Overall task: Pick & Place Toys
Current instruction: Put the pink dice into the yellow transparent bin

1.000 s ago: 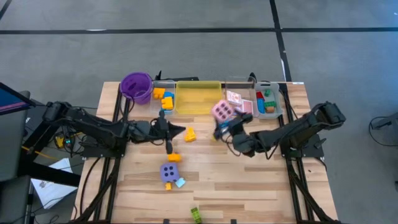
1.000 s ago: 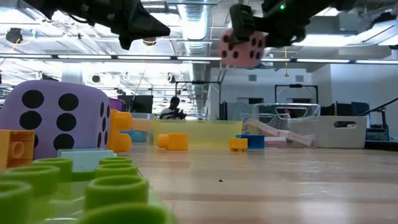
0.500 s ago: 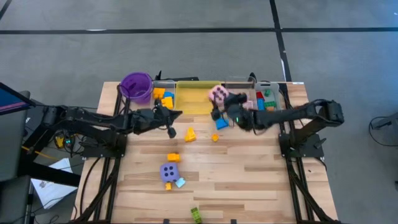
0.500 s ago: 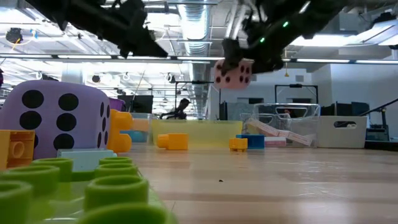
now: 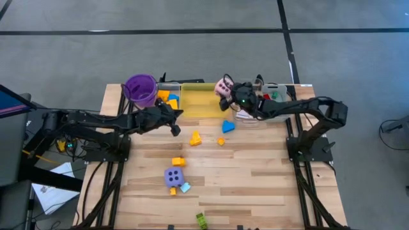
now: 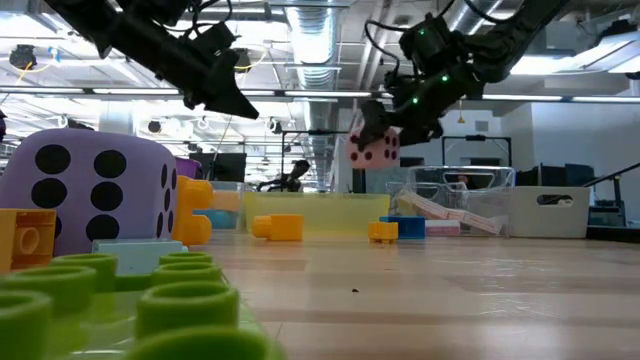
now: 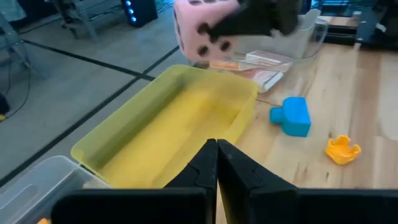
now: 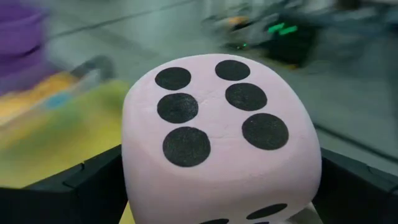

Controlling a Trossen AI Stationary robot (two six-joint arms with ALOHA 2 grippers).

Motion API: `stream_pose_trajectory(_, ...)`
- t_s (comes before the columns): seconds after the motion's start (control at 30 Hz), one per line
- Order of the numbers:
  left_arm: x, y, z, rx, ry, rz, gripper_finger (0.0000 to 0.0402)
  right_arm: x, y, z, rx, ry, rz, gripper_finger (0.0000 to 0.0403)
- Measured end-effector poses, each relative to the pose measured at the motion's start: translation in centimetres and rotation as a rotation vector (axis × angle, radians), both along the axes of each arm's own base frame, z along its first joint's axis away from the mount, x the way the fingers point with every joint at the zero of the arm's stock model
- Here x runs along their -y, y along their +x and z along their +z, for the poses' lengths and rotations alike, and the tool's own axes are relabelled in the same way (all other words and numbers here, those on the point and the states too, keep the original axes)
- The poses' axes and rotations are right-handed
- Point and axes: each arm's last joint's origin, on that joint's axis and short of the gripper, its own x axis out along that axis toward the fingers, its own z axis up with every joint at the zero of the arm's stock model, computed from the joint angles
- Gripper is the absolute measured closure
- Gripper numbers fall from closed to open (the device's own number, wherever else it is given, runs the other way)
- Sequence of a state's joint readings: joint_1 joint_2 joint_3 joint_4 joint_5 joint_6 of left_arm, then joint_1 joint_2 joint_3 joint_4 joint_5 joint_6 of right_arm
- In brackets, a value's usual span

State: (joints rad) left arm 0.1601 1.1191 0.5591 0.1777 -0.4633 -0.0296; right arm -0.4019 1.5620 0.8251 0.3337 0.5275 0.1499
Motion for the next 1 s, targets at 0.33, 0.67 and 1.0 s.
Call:
stream_pose_trajectory(0.33, -2.5, -0.5, 0.6, 0.051, 0.037, 0.100, 0.0402, 0.7, 0.1, -0.6, -0.019, 0.075, 0.202, 0.0003)
stream_pose_trajectory(0.67, -3.5, -0.6, 1.5, 0.147, 0.064, 0.143, 0.0402, 2.4, 4.2, 2.7, -0.346, 0.138, 0.321, 0.0003)
stream_pose_trajectory(1.0, -3.5, -0.5, 1.6, 0.155, 0.066, 0.143, 0.0402, 4.5, 9.8, 3.2, -0.750, 0.364, 0.465, 0.0003)
